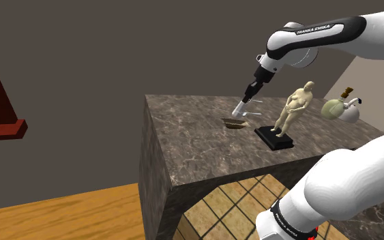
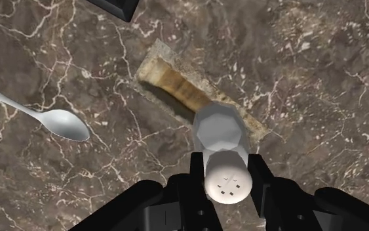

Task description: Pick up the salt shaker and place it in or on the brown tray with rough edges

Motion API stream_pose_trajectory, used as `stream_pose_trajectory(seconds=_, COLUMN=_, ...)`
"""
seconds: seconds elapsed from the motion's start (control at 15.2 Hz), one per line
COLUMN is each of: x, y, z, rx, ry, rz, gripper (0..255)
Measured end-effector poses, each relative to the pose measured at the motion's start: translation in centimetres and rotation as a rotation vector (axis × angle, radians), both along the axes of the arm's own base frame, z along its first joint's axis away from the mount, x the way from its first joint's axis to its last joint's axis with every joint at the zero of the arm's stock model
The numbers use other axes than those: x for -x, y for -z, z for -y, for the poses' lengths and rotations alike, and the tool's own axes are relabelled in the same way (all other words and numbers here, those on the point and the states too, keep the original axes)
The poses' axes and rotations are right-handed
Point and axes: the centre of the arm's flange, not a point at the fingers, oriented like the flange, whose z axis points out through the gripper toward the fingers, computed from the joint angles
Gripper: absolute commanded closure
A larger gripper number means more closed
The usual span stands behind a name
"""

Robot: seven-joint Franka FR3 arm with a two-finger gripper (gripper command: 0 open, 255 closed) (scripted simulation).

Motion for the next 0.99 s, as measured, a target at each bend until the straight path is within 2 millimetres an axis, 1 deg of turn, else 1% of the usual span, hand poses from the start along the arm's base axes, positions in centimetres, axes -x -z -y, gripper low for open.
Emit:
stream_pose_trajectory(seconds=0.33, x=-0.1, y=2.8, z=0.0, rx=0.000, ry=0.000, rz=0.000, gripper=255)
stream_pose_trajectory(seconds=0.4, x=-0.1, y=3.1, z=0.1, rx=0.000, ry=0.000, rz=0.000, gripper=255)
stream_pose_trajectory(seconds=0.79, x=0.0, y=3.4, z=0.1, rx=0.000, ry=0.000, rz=0.000, gripper=255)
stream_pose_trajectory(seconds=0.86, x=0.0, y=3.4, z=0.1, rx=0.000, ry=0.000, rz=0.000, gripper=0)
stream_pose_trajectory(seconds=0.99, x=0.0, y=3.4, z=0.1, rx=0.000, ry=0.000, rz=0.001, gripper=0)
